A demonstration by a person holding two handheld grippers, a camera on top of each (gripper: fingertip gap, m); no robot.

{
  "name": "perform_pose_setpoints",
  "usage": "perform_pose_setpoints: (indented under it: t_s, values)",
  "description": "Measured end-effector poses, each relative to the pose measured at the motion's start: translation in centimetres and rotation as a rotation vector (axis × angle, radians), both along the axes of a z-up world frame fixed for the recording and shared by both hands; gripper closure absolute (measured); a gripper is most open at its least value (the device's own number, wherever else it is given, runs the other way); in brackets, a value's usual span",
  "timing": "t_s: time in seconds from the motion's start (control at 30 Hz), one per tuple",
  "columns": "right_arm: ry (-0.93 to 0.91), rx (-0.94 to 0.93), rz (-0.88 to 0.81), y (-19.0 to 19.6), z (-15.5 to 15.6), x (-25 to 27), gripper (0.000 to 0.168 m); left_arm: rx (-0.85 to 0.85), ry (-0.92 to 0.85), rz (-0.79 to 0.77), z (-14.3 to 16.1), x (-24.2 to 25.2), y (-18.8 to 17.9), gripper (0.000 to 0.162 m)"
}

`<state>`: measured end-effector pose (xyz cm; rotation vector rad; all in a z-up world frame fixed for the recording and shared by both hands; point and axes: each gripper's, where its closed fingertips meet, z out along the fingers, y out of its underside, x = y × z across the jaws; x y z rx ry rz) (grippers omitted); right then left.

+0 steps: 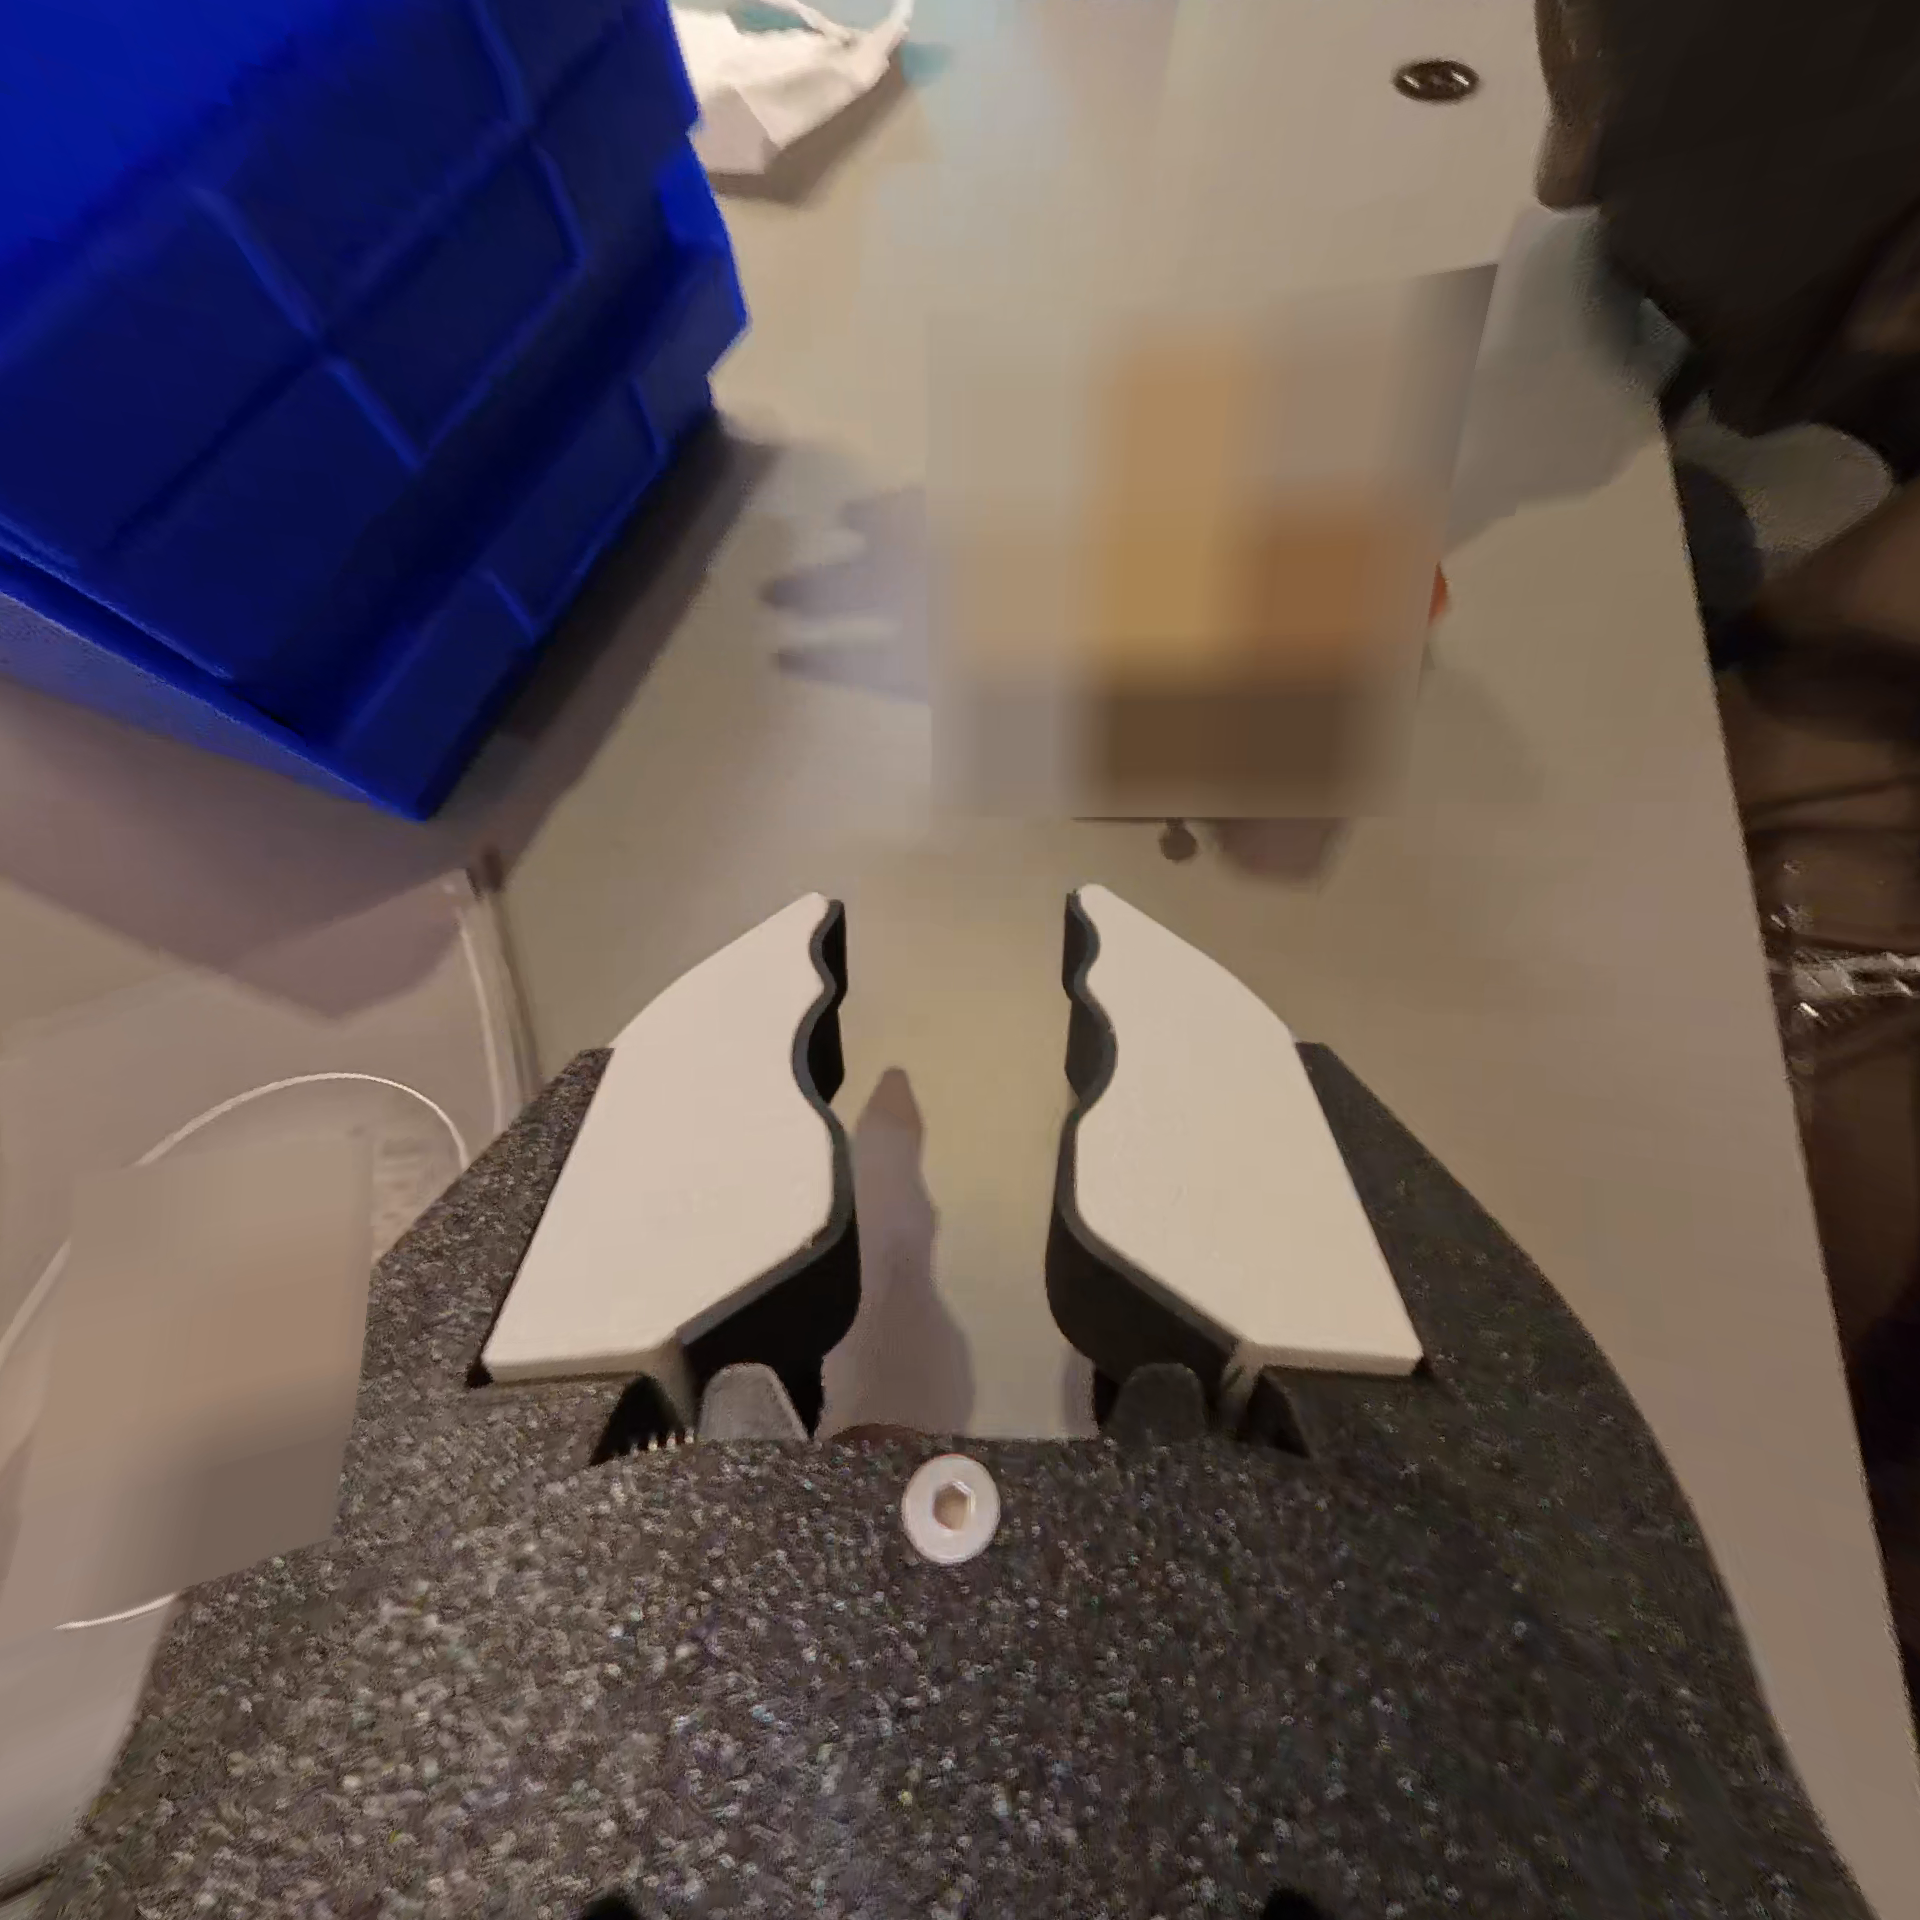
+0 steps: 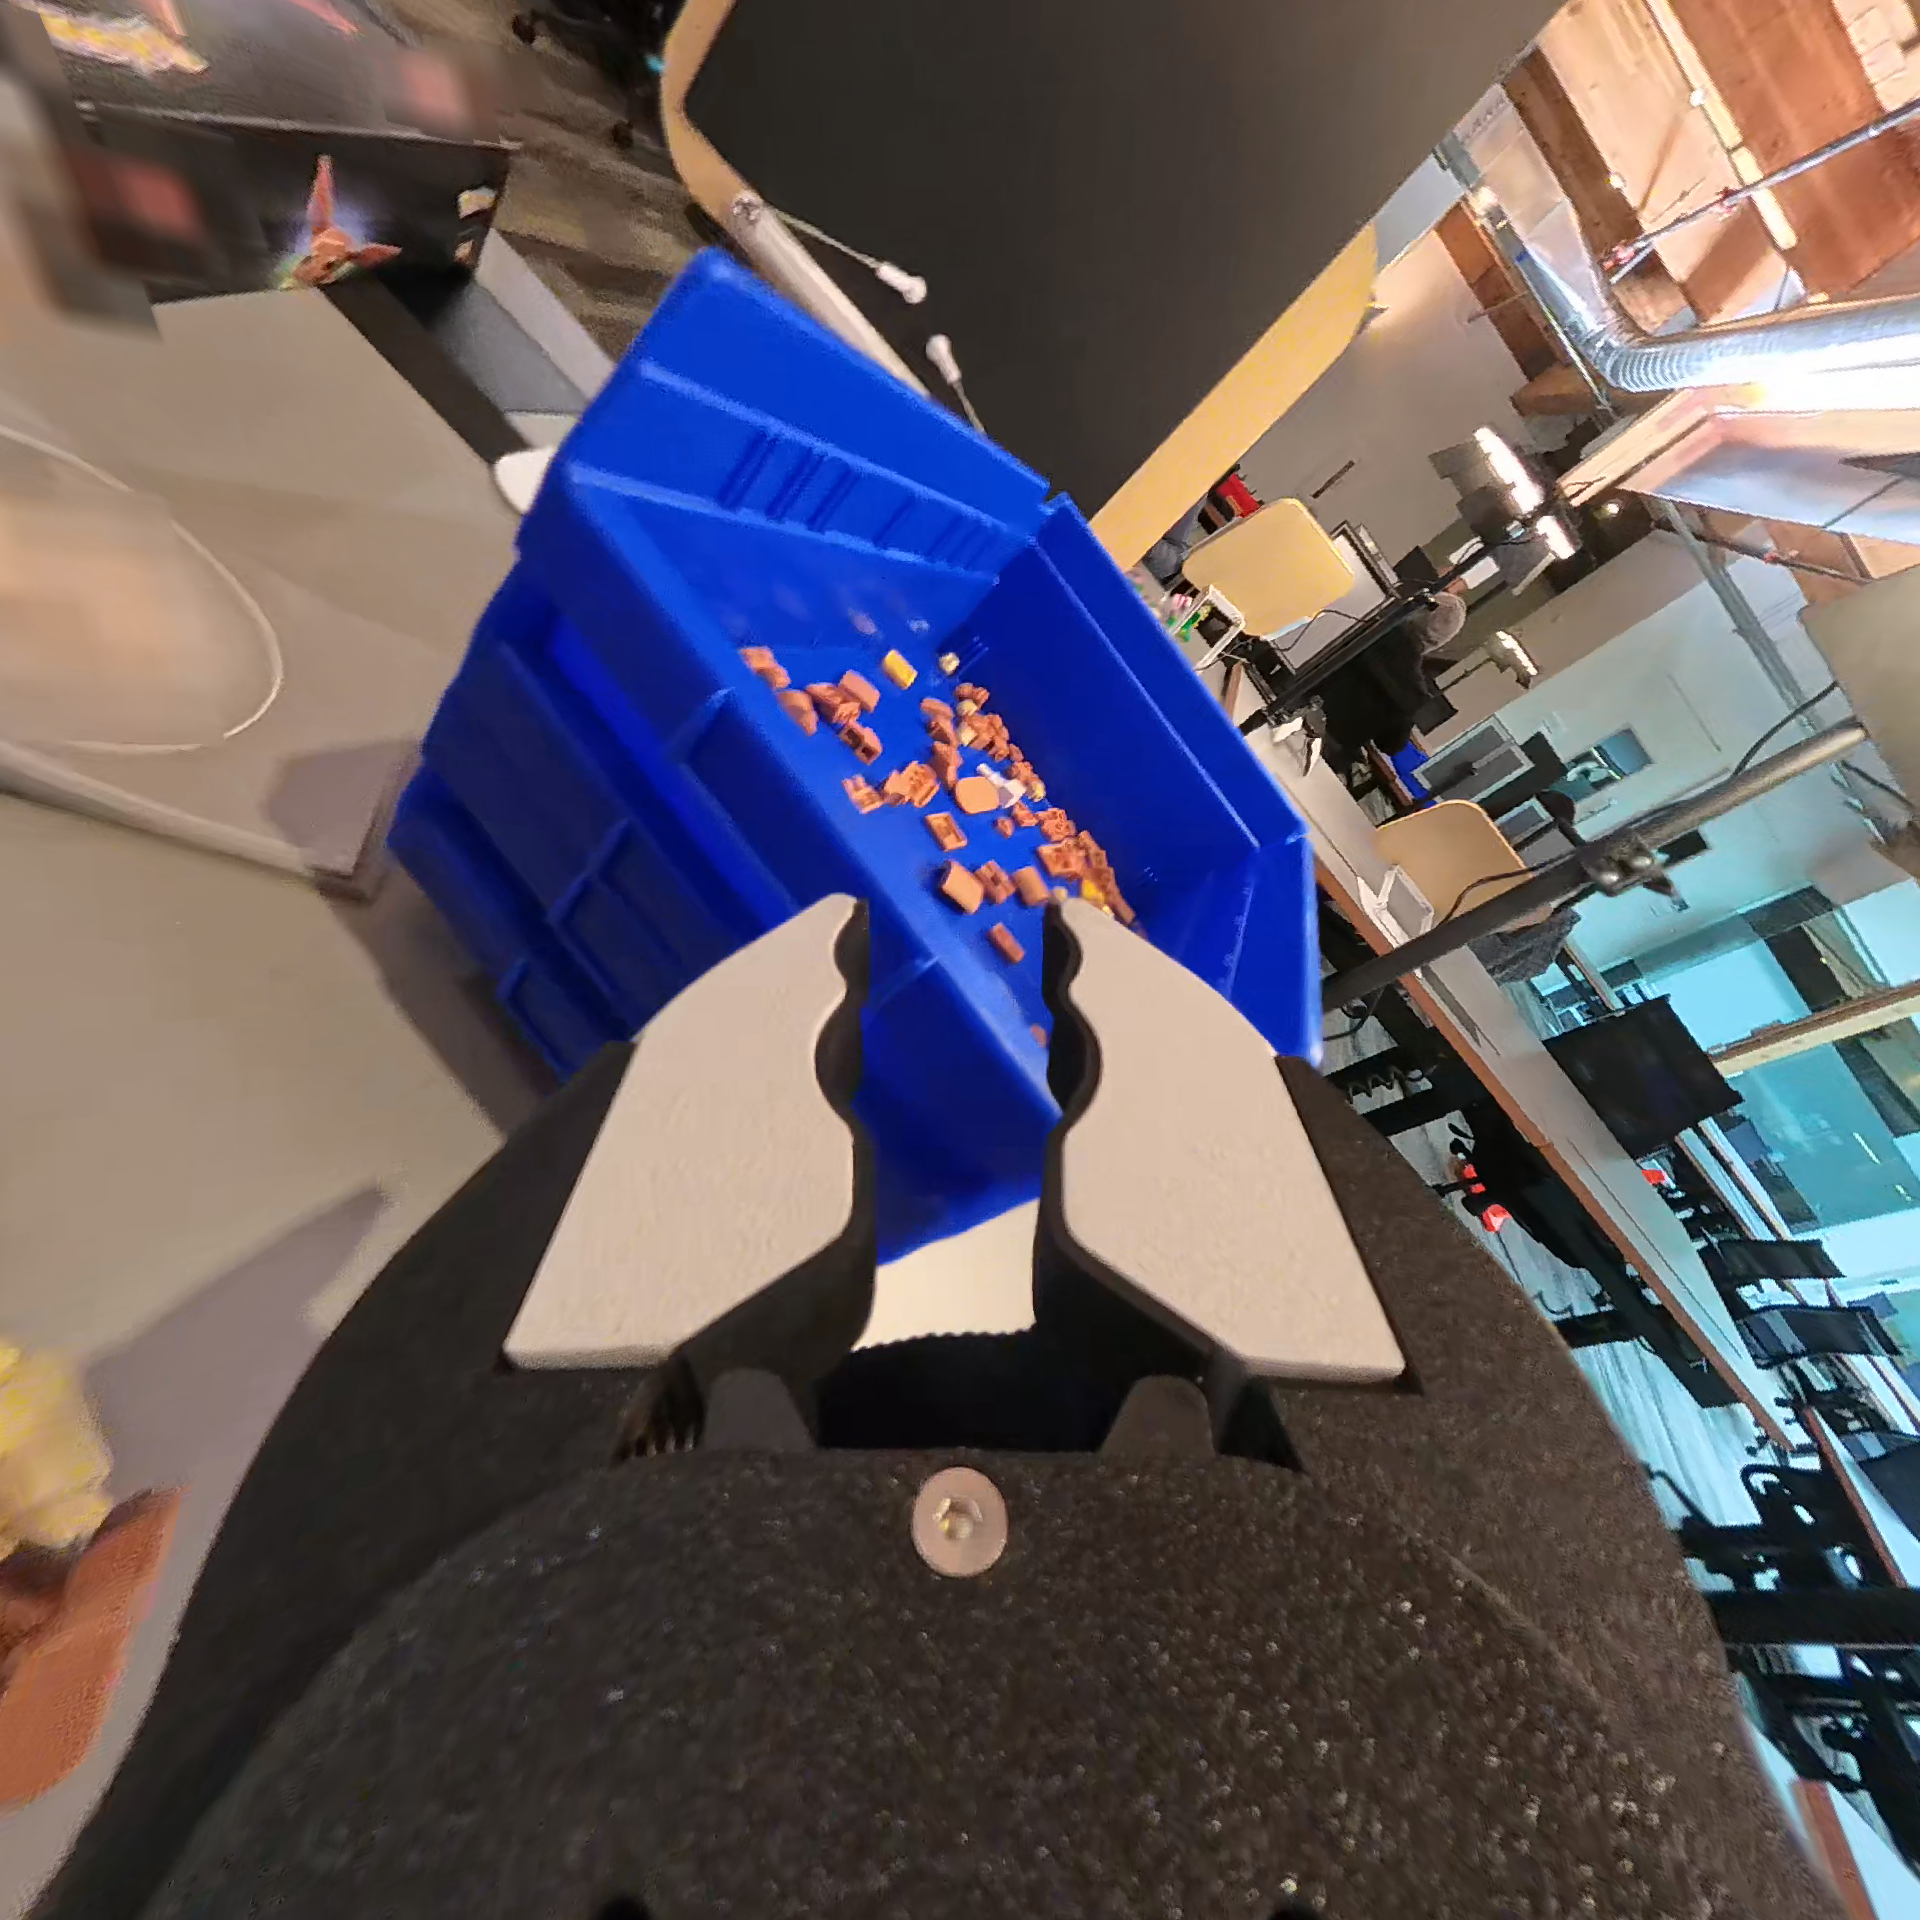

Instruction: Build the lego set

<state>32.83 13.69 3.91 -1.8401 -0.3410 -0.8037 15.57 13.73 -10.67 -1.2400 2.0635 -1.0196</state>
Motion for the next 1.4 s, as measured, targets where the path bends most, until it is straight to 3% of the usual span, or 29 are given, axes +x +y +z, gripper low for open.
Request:
perform_pose_setpoints:
  t_s: [0.1, 0.23, 0.3, 0.53, 0.87, 0.93, 1.03, 1.17, 1.27, 1.4]
  values:
    - [0.075, -0.078, 0.111, -2.1, -2.4, -2.9, 0.136, -0.004, 0.046, -0.06, -0.8, -1.5, -0.1, 0.118]
    - [0.338, -0.219, 0.454, -6.9, -6.0, -11.1, 0.136, 0.037, 0.078, -0.146, -1.5, -3.3, -0.1, 0.114]
    - [0.333, -0.294, 0.495, -8.6, -8.1, -12.9, 0.135, 0.056, 0.103, -0.191, -2.1, -4.2, -0.3, 0.113]
    - [0.257, -0.439, 0.419, -8.6, -13.4, -12.8, 0.127, 0.121, 0.219, -0.309, -4.9, -6.1, -1.5, 0.111]
    - [0.138, -0.474, 0.252, -7.7, -13.7, -7.2, 0.135, 0.202, 0.176, -0.38, -6.2, -5.6, -1.9, 0.133]
    - [0.113, -0.45, 0.214, -7.7, -13.0, -6.0, 0.134, 0.197, 0.167, -0.402, -6.2, -5.5, -2.4, 0.145]
    - [0.095, -0.356, 0.252, -7.5, -11.2, -7.0, 0.134, 0.189, 0.174, -0.396, -6.2, -5.0, -3.0, 0.145]
    - [-0.007, -0.238, 0.391, -6.9, -10.2, -10.9, 0.136, -0.014, 0.123, -0.313, -4.3, -2.9, -4.2, 0.145]
    - [-0.085, -0.142, 0.473, -6.3, -10.4, -13.4, 0.138, -0.328, -0.064, -0.265, 0.6, -1.1, -5.2, 0.145]
    - [-0.043, 0.006, 0.53, -5.8, -10.5, -15.5, 0.138, -0.683, -0.283, -0.209, 6.3, -0.3, -4.6, 0.145]
